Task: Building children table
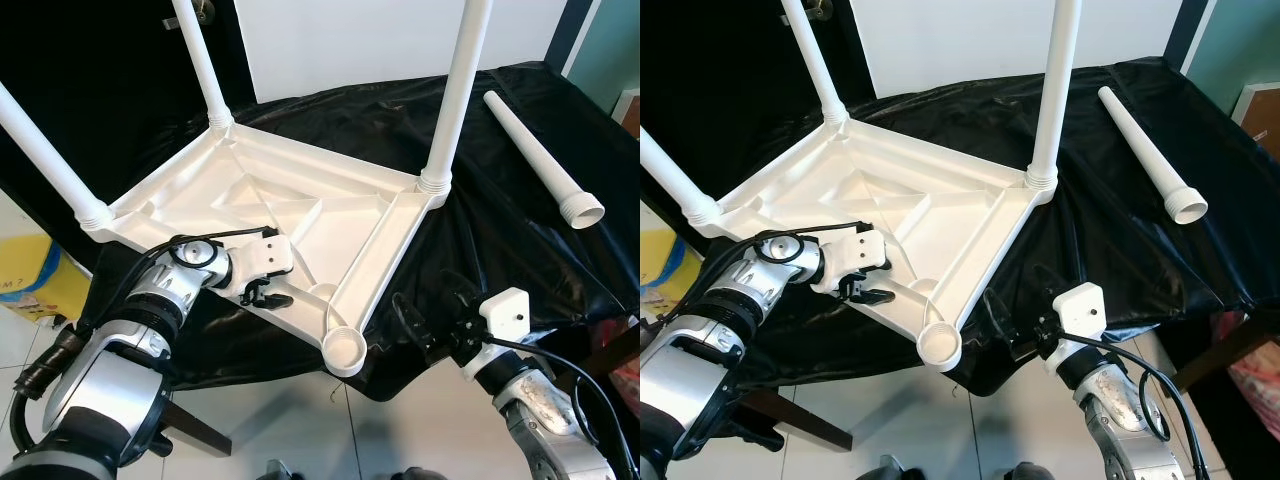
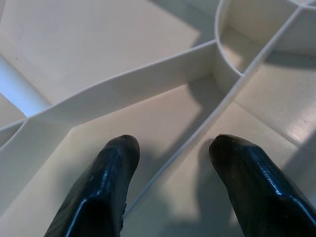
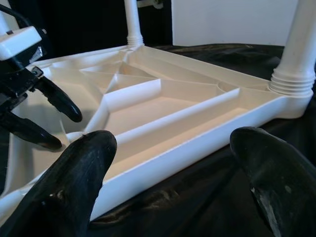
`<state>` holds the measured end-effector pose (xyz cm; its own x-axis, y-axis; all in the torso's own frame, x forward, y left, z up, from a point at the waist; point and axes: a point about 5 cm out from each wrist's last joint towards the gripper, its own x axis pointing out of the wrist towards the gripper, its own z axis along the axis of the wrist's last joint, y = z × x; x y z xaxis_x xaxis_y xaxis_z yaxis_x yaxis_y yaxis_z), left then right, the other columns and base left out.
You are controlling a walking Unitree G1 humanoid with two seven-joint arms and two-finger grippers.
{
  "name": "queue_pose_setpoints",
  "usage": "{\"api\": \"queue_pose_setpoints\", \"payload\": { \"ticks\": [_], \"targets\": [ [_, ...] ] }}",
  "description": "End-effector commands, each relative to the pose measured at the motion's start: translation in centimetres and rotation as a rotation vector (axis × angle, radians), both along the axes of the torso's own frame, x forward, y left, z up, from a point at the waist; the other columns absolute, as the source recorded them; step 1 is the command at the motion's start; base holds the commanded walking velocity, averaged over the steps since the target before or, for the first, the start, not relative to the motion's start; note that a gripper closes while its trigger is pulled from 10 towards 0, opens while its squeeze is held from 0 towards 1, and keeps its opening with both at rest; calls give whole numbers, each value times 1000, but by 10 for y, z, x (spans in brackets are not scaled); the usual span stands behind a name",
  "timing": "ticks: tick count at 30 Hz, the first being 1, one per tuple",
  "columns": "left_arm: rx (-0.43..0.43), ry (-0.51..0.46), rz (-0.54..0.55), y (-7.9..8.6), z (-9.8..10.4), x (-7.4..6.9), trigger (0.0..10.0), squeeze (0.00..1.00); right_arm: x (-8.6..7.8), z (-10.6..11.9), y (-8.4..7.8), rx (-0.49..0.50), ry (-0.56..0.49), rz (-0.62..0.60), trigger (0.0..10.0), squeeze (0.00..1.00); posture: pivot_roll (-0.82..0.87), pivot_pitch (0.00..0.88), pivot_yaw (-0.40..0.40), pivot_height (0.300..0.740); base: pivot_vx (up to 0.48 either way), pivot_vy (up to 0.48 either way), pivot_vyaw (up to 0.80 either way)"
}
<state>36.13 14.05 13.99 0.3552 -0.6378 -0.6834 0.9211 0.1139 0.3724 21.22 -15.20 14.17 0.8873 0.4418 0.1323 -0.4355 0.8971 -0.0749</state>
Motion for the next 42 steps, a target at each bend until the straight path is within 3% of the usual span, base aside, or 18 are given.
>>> {"api": "queue_pose_setpoints", "payload": {
  "ticks": [1, 5, 11, 13, 29, 31, 33, 34, 35, 40, 41, 42],
  "targets": [
    [3, 63, -4, 2, -2, -1, 10000, 0, -3, -1, 2, 2, 15, 6, 10000, 0, -214, 124, 104, 740, 0, 0, 0],
    [-31, 136, 43, -2, 2, 4, 10000, 0, -12, -2, 3, 2, 35, -2, 10000, 0, -221, 156, 116, 740, 0, 0, 0],
    [-34, 156, 57, -3, 4, 6, 10000, 0, -14, -2, 3, 1, 43, -5, 10000, 0, -222, 164, 121, 740, 0, 0, 0],
    [-24, 170, 89, -4, 6, 10, 0, 0, -18, -2, 4, 1, 55, -11, 10000, 0, -225, 179, 133, 740, 0, 0, 0],
    [-69, 151, 169, -5, 10, 15, 0, 0, -20, -3, 7, 6, 67, -26, 10000, 0, -221, 169, 144, 740, 0, 0, 0],
    [-89, 141, 154, -9, 11, 14, 0, 0, -20, -3, 7, 7, 66, -28, 10000, 0, -219, 167, 145, 740, 0, 0, 0],
    [-156, 139, 99, -30, 9, 9, 0, 0, -18, -3, 8, 9, 62, -37, 10000, 0, -218, 161, 148, 740, 0, 0, 0],
    [-156, 139, 99, -30, 9, 9, 0, 0, -18, -3, 8, 9, 62, -37, 10000, 0, -218, 161, 148, 740, 0, 0, 0],
    [-191, 141, 80, -40, 8, 6, 0, 0, -17, -2, 8, 14, 58, -44, 10000, 0, -220, 155, 151, 740, 0, 0, 0],
    [-230, 122, 71, -52, 8, 3, 0, 0, -15, -1, 9, 22, 50, -62, 10000, 0, -216, 147, 153, 740, 0, 0, 0],
    [-234, 88, 79, -57, 9, 4, 9059, 0, -12, -1, 9, 25, 43, -72, 10000, 0, -214, 143, 152, 740, 0, 0, 0],
    [-234, 88, 79, -57, 9, 4, 9059, 0, -12, -1, 9, 25, 43, -72, 10000, 0, -214, 143, 152, 740, 0, 0, 0]
  ]
}}
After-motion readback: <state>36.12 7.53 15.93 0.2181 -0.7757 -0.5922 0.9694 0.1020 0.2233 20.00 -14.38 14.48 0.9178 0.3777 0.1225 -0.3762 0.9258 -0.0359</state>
